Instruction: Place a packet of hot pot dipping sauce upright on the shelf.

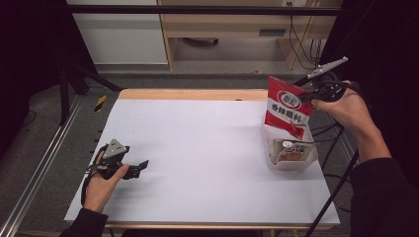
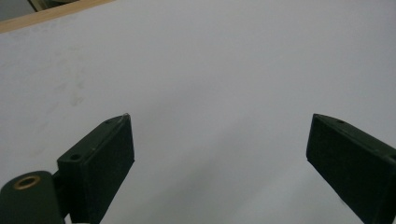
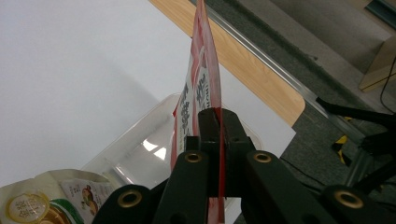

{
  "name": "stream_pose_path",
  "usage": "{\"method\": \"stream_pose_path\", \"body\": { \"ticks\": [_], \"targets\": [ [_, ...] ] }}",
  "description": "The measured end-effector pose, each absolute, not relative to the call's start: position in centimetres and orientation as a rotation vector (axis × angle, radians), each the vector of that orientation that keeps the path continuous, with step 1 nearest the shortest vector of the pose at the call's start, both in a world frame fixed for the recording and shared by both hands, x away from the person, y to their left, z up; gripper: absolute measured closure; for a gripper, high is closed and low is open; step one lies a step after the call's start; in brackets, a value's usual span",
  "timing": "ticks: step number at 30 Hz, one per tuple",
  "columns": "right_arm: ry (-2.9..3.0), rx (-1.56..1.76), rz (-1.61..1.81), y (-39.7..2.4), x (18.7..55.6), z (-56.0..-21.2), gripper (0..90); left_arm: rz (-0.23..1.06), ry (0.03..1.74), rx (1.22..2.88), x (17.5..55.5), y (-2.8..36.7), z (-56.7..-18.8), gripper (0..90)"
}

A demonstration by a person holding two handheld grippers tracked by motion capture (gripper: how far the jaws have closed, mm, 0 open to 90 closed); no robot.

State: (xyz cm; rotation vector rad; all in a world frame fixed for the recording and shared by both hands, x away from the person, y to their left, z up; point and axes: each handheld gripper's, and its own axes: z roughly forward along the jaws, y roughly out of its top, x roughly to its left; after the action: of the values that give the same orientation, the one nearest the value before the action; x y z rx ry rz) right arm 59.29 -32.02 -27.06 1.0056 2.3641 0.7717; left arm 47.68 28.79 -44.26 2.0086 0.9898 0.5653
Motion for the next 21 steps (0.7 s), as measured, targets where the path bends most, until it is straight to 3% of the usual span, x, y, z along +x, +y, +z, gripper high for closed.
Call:
{"method": "stream_pose_path", "body": {
  "ticks": [16,21],
  "targets": [
    [2.315,1.095,0.776,-33.8,59.3,-29.6,89.3,0.566,0.992,2.013,47.7,28.7,-44.3,7.4],
    [2.296,1.133,0.740,-35.0,59.2,-30.6,85.3,0.566,0.994,2.013,47.7,28.7,-44.3,7.4]
  ]
}}
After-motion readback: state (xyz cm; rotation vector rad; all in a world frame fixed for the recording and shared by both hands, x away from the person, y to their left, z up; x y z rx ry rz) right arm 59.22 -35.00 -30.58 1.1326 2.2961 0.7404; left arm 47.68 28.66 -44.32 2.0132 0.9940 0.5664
